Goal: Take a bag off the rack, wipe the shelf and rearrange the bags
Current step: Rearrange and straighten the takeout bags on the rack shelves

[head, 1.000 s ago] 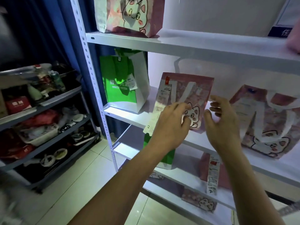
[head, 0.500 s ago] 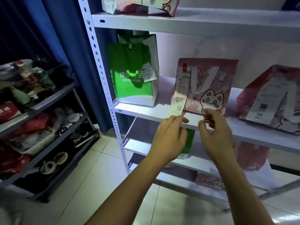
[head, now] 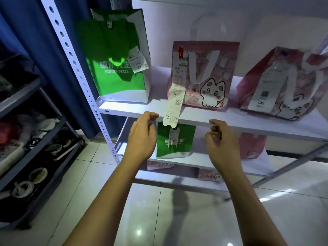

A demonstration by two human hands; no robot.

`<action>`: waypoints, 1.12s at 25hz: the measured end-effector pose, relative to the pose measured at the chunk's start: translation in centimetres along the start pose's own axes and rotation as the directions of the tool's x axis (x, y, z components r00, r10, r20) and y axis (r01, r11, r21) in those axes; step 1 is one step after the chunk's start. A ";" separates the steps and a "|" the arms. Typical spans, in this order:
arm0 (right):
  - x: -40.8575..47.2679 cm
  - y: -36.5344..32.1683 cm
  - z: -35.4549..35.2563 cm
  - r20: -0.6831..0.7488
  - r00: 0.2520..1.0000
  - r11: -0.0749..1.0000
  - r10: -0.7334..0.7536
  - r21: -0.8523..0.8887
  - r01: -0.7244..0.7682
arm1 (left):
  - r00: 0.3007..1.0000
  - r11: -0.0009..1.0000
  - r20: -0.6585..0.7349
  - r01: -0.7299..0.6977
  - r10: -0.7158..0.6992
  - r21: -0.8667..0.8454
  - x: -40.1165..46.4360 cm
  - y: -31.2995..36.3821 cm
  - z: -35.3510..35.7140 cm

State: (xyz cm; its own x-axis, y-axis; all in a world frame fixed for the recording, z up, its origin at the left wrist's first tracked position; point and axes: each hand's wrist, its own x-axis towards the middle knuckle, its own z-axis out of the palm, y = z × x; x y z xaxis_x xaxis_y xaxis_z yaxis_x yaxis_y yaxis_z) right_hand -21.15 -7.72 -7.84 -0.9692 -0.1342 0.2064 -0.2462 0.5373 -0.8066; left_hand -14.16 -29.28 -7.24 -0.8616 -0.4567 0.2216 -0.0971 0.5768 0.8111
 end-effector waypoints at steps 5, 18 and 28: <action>-0.2 1.9 -0.7 -0.016 1.000 0.999 0.020 -0.036 -0.021 | 1.000 1.000 0.015 0.009 -0.009 0.012 0.9 -0.5 0.6; -0.1 8.1 -2.5 -0.052 0.991 0.989 0.122 -0.081 -0.126 | 0.994 0.998 0.092 0.063 -0.064 0.012 0.8 -0.7 6.0; -6.2 12.5 -2.7 -0.036 0.956 0.953 0.292 -0.076 -0.294 | 0.963 1.000 0.268 -0.011 0.014 -0.014 -1.5 -0.4 12.6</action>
State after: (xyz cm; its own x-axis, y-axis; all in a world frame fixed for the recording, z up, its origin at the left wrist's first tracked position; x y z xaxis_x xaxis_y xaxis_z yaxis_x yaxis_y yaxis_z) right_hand -18.23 2.14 -17.71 -0.9981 0.0582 -0.0186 0.0505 0.6145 -0.7873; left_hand -19.09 -20.28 -14.68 -0.9649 -0.2501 0.0801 -0.0805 0.5720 0.8163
